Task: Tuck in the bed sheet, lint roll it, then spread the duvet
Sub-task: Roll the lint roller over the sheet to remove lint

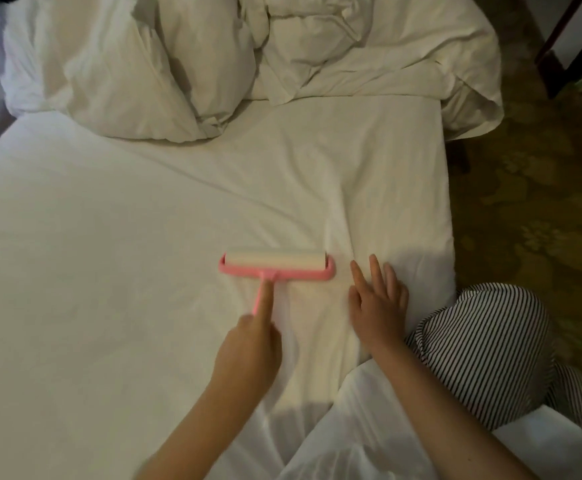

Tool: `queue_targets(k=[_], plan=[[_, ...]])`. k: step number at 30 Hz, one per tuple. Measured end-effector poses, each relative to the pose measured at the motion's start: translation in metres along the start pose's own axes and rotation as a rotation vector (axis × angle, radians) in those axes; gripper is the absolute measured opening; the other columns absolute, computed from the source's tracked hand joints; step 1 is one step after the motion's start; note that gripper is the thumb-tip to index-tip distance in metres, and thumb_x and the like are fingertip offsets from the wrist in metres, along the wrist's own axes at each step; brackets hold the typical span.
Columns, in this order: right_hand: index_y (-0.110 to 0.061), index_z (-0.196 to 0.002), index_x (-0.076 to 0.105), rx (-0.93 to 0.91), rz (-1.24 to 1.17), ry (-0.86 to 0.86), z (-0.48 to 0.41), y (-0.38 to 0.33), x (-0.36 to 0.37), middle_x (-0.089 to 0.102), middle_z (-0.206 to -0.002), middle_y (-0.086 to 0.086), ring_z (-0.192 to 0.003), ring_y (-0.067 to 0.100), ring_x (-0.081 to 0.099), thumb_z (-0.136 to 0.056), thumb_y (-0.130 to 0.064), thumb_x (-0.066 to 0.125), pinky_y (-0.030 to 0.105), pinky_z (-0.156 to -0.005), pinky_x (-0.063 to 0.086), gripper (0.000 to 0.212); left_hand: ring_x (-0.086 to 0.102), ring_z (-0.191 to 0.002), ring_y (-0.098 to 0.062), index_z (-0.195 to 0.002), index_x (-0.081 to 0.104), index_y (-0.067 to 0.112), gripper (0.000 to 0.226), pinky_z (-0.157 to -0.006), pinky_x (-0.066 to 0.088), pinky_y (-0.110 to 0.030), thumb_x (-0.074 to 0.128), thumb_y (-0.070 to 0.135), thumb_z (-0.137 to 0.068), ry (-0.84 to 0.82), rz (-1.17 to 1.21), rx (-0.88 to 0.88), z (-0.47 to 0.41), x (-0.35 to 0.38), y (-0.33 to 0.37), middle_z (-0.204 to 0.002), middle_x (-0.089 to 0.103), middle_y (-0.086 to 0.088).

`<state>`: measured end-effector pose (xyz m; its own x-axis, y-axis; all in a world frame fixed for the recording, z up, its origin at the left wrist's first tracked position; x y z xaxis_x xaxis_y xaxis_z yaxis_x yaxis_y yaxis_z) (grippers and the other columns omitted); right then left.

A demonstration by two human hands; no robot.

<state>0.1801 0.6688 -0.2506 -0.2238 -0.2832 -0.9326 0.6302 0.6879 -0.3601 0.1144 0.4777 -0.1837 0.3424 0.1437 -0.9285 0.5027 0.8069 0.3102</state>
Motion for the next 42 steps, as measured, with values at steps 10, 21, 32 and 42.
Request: queue_targets(k=[10,21,32,42], plan=[[-0.037,-0.149,0.006,0.044,0.062,-0.23,0.008,0.01,0.021,-0.002,-0.159,-0.002,-0.146,0.021,-0.005,-0.084,-0.05,0.005,0.037,-0.115,-0.007,0.066,0.044,-0.062,-0.024,-0.151,0.002,0.018,0.071,-0.058,0.026,-0.03,0.038,0.004,-0.092,0.133,0.072,0.006,-0.106,-0.012,0.026,-0.068,0.04,-0.004],[-0.037,-0.149,0.001,0.071,0.08,-0.242,0.005,0.011,0.027,-0.009,-0.159,-0.002,-0.145,0.021,-0.011,-0.091,-0.049,0.006,0.038,-0.113,-0.011,0.059,0.031,-0.047,-0.007,-0.145,-0.016,0.029,0.077,-0.044,0.023,-0.02,0.039,0.012,-0.094,0.076,0.104,0.005,0.014,0.012,0.013,-0.063,0.034,0.005],[-0.029,-0.151,0.002,0.021,0.076,-0.23,0.009,0.006,0.02,-0.005,-0.159,0.001,-0.145,0.022,-0.008,-0.092,-0.049,0.009,0.04,-0.114,-0.008,0.062,0.059,-0.086,-0.035,-0.151,0.014,0.018,0.06,-0.065,0.035,-0.03,0.034,0.011,-0.095,0.148,0.085,0.015,-0.136,-0.048,0.041,-0.09,0.061,-0.02],[-0.008,-0.125,0.06,-0.388,-0.015,0.049,0.017,-0.119,0.011,0.056,-0.133,0.01,-0.127,0.026,0.043,-0.08,-0.029,0.039,0.045,-0.104,0.021,0.053,0.023,-0.042,-0.003,-0.147,0.029,0.02,0.072,-0.042,0.019,-0.022,0.056,0.002,-0.083,0.234,0.139,-0.348,0.077,-0.061,-0.094,-0.048,0.028,0.012]])
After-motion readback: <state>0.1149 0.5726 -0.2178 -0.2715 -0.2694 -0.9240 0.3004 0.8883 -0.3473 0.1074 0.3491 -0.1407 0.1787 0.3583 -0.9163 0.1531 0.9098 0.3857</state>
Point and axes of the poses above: each hand's wrist, its own z-axis away from the middle knuckle, its own x-axis out of the palm, y = z × x, the point moved 10 cm from there along -z, towards the middle knuckle
